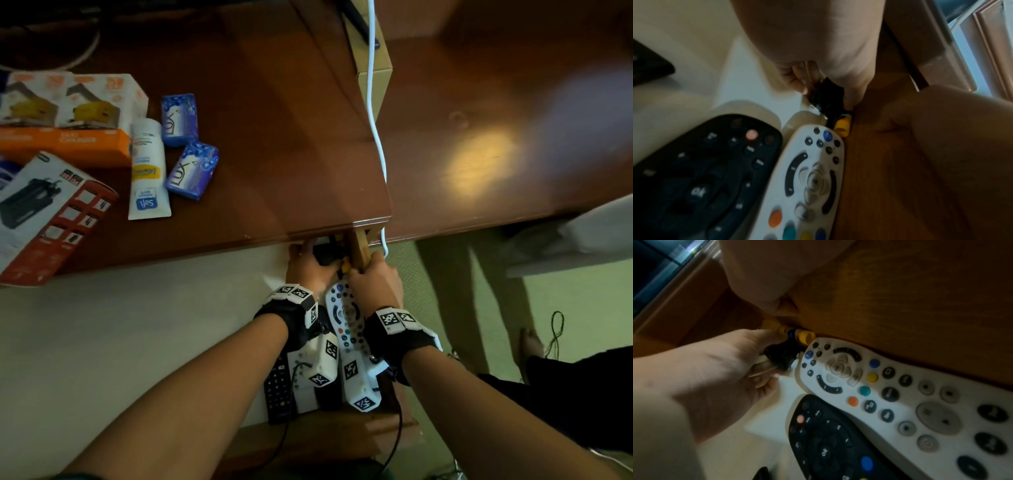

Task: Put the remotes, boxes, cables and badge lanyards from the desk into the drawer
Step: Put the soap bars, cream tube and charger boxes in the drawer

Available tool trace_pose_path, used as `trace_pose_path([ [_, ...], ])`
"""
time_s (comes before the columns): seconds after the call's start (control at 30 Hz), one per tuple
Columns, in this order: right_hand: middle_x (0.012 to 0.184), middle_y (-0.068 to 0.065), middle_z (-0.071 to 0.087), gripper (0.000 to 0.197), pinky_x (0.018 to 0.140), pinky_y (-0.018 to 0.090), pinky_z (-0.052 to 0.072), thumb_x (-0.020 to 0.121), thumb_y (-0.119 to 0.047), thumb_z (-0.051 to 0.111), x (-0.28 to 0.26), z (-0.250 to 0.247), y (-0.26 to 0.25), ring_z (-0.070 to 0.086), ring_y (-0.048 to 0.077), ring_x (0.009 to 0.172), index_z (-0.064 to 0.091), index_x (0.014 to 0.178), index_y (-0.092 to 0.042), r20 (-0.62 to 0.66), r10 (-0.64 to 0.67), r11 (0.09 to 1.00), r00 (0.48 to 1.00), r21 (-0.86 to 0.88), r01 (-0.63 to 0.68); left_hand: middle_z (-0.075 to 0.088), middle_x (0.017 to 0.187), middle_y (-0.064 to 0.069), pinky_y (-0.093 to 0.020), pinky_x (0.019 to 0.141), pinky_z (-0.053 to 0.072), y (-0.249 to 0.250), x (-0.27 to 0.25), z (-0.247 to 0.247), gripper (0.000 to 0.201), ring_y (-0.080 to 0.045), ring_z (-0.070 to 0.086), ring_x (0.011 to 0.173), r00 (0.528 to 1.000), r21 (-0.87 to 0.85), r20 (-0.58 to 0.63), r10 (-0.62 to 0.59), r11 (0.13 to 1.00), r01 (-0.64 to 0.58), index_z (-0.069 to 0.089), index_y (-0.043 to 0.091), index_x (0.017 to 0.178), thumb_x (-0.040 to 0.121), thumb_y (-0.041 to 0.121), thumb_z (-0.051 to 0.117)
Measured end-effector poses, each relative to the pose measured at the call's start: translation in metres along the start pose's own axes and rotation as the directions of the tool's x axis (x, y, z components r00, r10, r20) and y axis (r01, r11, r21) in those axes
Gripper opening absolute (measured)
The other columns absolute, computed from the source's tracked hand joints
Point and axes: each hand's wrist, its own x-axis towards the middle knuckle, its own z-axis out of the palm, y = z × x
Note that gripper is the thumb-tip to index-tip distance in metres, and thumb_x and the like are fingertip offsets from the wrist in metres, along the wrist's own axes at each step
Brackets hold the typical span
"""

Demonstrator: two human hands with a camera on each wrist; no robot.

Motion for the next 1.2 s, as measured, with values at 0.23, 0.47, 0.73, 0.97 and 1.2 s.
trace_pose_path([
  [0.23, 0.089, 0.009, 0.061, 0.024, 0.08, 0.043, 0.054, 0.083, -0.03, 0.053, 0.0, 0.002, 0.0, 0.06, 0.029, 0.08, 0.048, 0.1, -0.013, -0.004, -0.004, 1.0, 1.0, 0.01, 0.004, 0.042, 0.139, -0.01, -0.034, 0.095, 0.047, -0.004, -0.017, 0.004, 0.064, -0.026, 0.056, 0.115, 0.998, -0.134, -0.061, 0.003, 0.991, -0.011, 0.04, 0.019, 0.142, 0.087, 0.036, 0.066],
  [0.47, 0.088, 0.011, 0.055, 0.022, 0.076, 0.039, 0.048, 0.086, -0.028, 0.051, 0.001, -0.001, 0.001, 0.055, 0.031, 0.08, 0.047, 0.099, -0.011, 0.009, -0.01, 1.0, 1.0, 0.028, 0.009, 0.043, 0.138, -0.006, -0.03, 0.091, 0.047, -0.029, -0.046, -0.013, 0.054, -0.02, 0.057, 0.101, 0.996, -0.139, -0.071, -0.063, 0.989, 0.053, 0.044, 0.018, 0.137, 0.088, 0.026, 0.064],
  [0.73, 0.112, 0.015, 0.05, 0.03, 0.089, 0.044, 0.045, 0.08, -0.016, 0.059, -0.015, 0.003, 0.009, 0.048, 0.031, 0.102, 0.047, 0.106, -0.005, -0.206, -0.191, 0.971, 0.96, 0.101, 0.215, 0.069, 0.101, -0.001, -0.028, 0.086, 0.049, -0.089, -0.094, -0.071, 0.014, -0.018, 0.064, 0.094, 0.968, -0.247, -0.167, -0.188, 0.958, 0.144, 0.067, 0.021, 0.098, 0.088, 0.015, 0.061],
  [0.97, 0.117, 0.018, 0.046, 0.034, 0.09, 0.046, 0.035, 0.071, -0.007, 0.06, -0.039, 0.01, -0.004, 0.037, 0.031, 0.104, 0.056, 0.105, -0.008, -0.444, -0.378, 0.906, 0.813, 0.001, 0.422, 0.072, 0.082, 0.0, -0.029, 0.077, 0.052, -0.121, -0.12, -0.117, 0.015, -0.014, 0.068, 0.077, 0.925, -0.375, -0.27, -0.268, 0.914, 0.155, 0.068, 0.024, 0.081, 0.085, 0.011, 0.062],
  [1.2, 0.093, 0.011, 0.051, 0.027, 0.079, 0.036, 0.032, 0.07, -0.023, 0.046, -0.057, 0.037, -0.072, 0.04, 0.028, 0.092, 0.055, 0.093, -0.013, -0.397, -0.647, 0.703, 0.651, 0.022, 0.711, 0.07, 0.077, 0.001, -0.019, 0.069, 0.046, -0.101, -0.107, -0.169, 0.013, -0.012, 0.065, 0.074, 0.922, -0.422, -0.352, -0.163, 0.906, -0.001, 0.069, 0.024, 0.078, 0.085, 0.015, 0.064],
])
